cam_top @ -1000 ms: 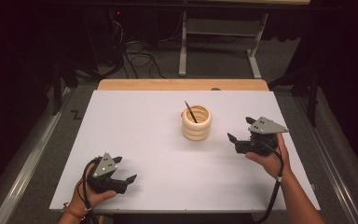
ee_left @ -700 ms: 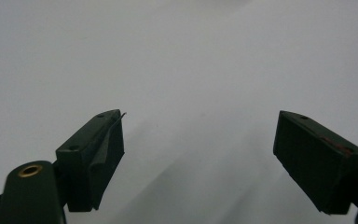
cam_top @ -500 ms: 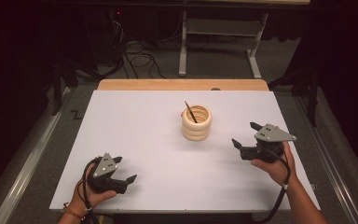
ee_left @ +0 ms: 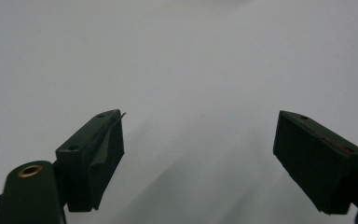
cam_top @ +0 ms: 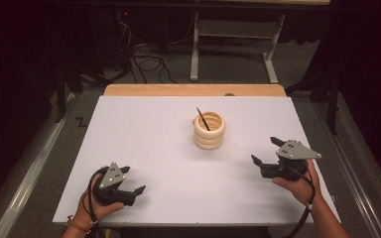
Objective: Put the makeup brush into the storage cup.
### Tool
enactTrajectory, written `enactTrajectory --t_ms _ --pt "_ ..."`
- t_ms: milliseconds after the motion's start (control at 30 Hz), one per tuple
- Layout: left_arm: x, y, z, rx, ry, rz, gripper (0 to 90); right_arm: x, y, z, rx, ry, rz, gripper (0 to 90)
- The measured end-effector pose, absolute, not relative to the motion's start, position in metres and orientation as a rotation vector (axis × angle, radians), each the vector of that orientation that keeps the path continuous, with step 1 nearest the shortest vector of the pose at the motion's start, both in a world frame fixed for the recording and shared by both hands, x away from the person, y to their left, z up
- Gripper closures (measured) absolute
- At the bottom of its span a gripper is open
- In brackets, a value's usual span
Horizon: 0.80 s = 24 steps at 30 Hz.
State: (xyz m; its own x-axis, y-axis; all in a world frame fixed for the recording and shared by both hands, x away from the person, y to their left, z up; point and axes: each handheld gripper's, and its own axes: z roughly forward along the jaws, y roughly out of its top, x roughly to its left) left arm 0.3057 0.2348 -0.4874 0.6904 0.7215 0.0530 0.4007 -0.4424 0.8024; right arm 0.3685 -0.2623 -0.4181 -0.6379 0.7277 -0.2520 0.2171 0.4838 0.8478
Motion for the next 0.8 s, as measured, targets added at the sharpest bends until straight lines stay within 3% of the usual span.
enactTrajectory --t_ms 800 --pt "0.306 0.234 -0.488 2.091 0.857 0.5 17.2 0.344 -0.288 -0.443 0.82 2.174 1.062 16.8"
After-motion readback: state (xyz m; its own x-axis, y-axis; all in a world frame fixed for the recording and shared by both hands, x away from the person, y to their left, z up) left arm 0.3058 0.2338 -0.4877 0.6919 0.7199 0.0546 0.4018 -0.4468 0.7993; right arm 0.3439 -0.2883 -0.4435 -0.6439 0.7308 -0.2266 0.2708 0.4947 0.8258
